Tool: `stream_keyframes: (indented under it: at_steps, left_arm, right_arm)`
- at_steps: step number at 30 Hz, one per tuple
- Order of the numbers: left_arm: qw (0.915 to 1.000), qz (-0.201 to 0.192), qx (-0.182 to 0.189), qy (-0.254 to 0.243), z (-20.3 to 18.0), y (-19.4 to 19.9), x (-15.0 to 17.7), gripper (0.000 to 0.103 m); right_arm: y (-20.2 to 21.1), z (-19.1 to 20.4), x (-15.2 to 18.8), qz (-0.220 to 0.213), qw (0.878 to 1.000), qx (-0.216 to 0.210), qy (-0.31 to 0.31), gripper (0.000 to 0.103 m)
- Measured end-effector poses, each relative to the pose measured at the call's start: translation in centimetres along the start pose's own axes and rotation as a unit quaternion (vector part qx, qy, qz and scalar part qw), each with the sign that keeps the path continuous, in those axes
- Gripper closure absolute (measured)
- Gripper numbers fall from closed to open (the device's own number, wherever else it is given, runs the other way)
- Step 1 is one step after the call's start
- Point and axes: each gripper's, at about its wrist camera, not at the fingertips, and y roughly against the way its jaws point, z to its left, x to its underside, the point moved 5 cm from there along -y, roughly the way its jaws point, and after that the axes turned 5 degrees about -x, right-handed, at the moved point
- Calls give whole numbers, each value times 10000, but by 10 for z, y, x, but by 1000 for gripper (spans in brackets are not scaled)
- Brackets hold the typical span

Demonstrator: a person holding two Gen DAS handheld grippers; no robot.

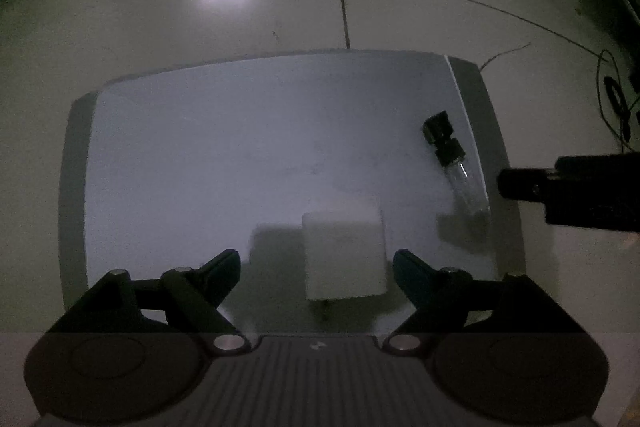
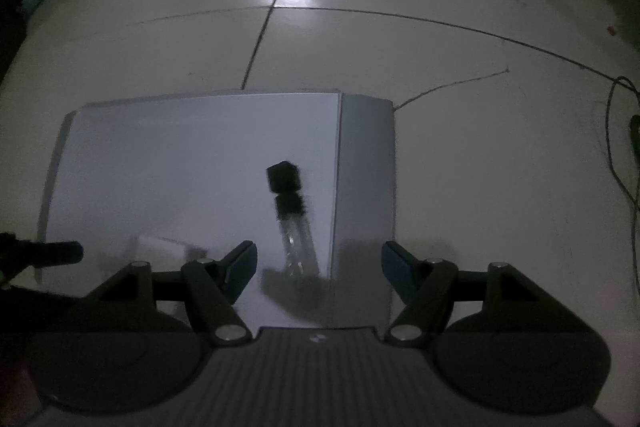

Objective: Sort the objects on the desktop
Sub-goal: 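Grasp the white cube with the left gripper while the right grasps the clear vial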

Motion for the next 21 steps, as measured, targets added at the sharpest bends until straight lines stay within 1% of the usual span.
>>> stream_keyframes:
  at_steps: [1,5,7,10,14,19,20,21]
  left_arm:
    - [10000,11,48,39,0,-2,-1,25]
    - [9998,121,130,124,0,-10,-1,25]
    - [9998,140,128,117,0,-14,-1,28]
    - [9997,176,102,109,-2,-20,-1,28]
    - [9996,236,135,125,-6,-25,-1,28]
    - [9992,316,197,129,-9,-35,-2,28]
    - [9992,329,203,140,-10,-36,-2,28]
    - [9991,339,203,160,-10,-38,-2,28]
  right_arm:
    - [-4,-1,-1,38,10000,-16,14,33]
    - [-17,4,-2,113,9996,-22,263,33]
    - [-21,9,-2,123,9993,-41,359,34]
    - [-28,13,-2,88,9988,-80,475,34]
    - [-36,15,0,66,9983,-37,570,37]
    - [-51,19,-5,67,9981,56,613,37]
    - [-53,19,-4,67,9981,66,601,39]
    - [-53,19,-3,64,9982,82,592,43]
